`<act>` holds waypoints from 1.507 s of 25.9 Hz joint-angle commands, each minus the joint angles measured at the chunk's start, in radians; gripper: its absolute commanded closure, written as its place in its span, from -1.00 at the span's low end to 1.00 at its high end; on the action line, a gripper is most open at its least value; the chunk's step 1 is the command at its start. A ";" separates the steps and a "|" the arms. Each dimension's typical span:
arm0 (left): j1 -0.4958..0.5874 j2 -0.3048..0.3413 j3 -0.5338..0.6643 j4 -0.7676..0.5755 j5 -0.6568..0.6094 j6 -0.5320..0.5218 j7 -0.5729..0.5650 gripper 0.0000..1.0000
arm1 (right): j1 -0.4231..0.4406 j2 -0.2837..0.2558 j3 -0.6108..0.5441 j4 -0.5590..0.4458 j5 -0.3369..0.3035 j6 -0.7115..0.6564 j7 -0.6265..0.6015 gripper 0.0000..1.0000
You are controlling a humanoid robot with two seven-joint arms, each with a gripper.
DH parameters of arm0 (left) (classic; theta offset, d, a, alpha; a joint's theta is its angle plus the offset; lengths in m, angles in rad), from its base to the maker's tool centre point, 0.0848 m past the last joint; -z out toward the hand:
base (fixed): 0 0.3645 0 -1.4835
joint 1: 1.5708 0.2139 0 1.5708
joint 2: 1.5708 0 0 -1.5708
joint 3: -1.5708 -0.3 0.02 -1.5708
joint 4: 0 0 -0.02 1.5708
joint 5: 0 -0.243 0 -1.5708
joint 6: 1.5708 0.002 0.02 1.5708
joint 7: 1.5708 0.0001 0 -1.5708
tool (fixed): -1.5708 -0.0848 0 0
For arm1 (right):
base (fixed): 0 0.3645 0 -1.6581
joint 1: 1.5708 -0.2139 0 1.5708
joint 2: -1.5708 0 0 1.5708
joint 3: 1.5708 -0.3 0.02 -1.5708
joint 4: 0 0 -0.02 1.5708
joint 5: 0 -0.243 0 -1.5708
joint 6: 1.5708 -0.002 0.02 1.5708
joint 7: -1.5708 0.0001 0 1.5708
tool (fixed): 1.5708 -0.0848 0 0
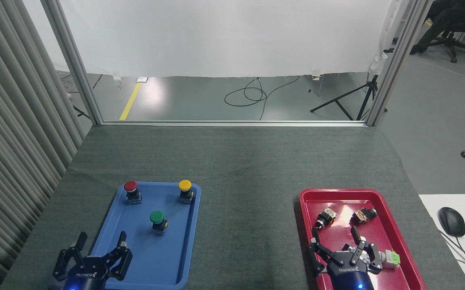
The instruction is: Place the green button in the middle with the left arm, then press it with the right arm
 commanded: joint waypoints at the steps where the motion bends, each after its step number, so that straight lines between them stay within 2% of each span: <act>1: 0.000 0.002 0.000 0.003 0.009 -0.005 0.000 -0.99 | -0.004 0.000 -0.001 0.004 0.000 0.001 0.001 -1.00; 39: -0.020 0.000 -0.009 0.043 0.011 -0.090 0.009 -0.98 | 0.004 -0.002 0.001 0.002 -0.008 -0.012 0.000 -1.00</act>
